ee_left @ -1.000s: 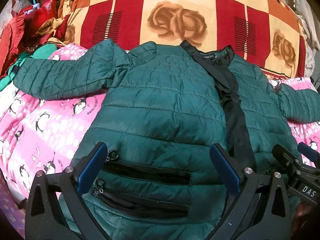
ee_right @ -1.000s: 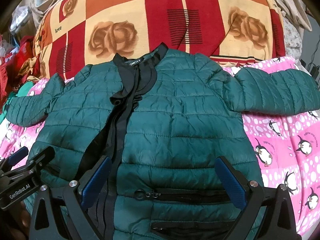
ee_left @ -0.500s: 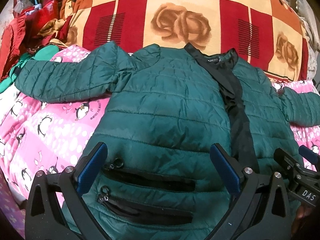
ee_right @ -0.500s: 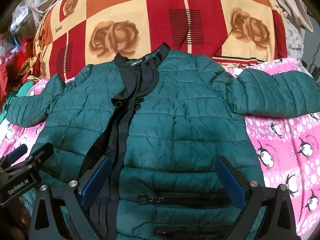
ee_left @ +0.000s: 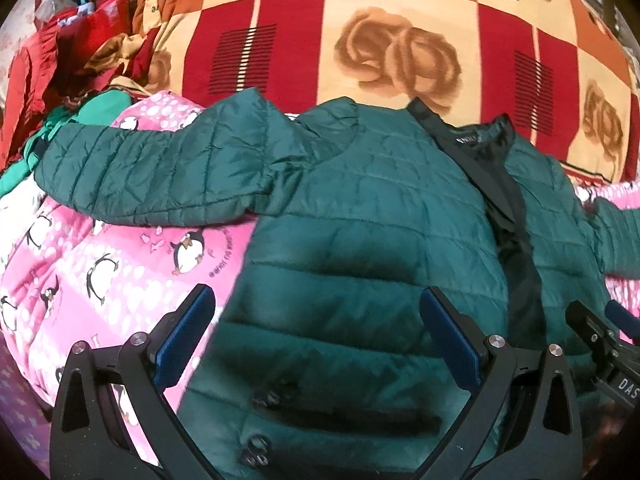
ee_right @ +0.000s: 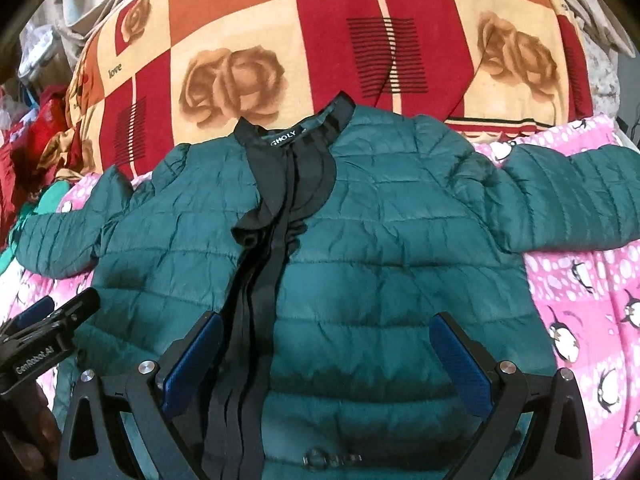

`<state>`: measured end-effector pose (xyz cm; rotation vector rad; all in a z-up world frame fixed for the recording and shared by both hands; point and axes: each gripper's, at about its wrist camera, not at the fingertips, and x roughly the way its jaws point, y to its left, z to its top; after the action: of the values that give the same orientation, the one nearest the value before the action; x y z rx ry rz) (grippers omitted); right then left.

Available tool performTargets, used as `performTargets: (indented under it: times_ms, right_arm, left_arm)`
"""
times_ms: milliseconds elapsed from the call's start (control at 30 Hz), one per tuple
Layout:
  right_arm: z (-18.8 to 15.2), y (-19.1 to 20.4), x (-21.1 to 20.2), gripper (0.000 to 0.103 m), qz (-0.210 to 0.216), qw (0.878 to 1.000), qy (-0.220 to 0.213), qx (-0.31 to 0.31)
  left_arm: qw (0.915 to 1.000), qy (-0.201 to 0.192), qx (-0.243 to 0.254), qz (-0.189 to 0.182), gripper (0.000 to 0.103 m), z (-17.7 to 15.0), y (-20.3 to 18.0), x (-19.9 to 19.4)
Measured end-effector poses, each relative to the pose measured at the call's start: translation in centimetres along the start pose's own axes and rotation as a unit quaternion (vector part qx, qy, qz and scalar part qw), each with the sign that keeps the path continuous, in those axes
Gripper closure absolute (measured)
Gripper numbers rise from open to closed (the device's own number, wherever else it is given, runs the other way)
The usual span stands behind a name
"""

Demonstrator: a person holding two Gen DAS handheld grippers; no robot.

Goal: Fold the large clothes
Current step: 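Move the left gripper to the sleeve nearest it and grasp the cuff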

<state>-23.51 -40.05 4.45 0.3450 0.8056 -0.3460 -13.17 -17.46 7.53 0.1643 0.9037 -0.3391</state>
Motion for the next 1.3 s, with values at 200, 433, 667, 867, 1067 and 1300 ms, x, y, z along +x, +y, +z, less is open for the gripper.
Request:
performTargets:
  times_ms: [200, 433, 667, 867, 1067, 1300]
  right_arm:
    - [1.3, 0.2, 1.7, 0.0, -0.01, 1.0, 0.01, -0.006]
    - [2.7, 0.8, 3.8, 0.0, 0.013, 1.0, 0.011, 0.009]
    - [2.7, 2.6, 5.8, 0.0, 0.021, 0.999, 0.032, -0.008]
    - [2.4, 3.5, 6.3, 0.0, 0.02, 0.999, 0.037, -0.025]
    - [2.4, 4.3, 6.5, 0.0, 0.021, 0.998, 0.044, -0.041]
    - [2.2, 4.8, 6.6, 0.0, 0.025, 0.998, 0.048, -0.045]
  left_arm:
    - [0.9998, 0.0, -0.017, 0.012, 0.001, 1.6, 2.4, 1.2]
    - [0.9977, 0.015, -0.063, 0.018, 0.001, 3.1, 6.2, 3.2]
    - [0.994, 0.009, -0.096, 0.052, 0.001, 5.0, 11.5, 4.1]
    - [0.982, 0.0, -0.163, 0.095, 0.001, 6.4, 18.8, 4.9]
    - [0.9683, 0.004, -0.205, 0.143, 0.001, 7.2, 25.0, 5.3]
    - [0.9536, -0.014, -0.236, 0.186, 0.001, 8.2, 30.3, 5.3]
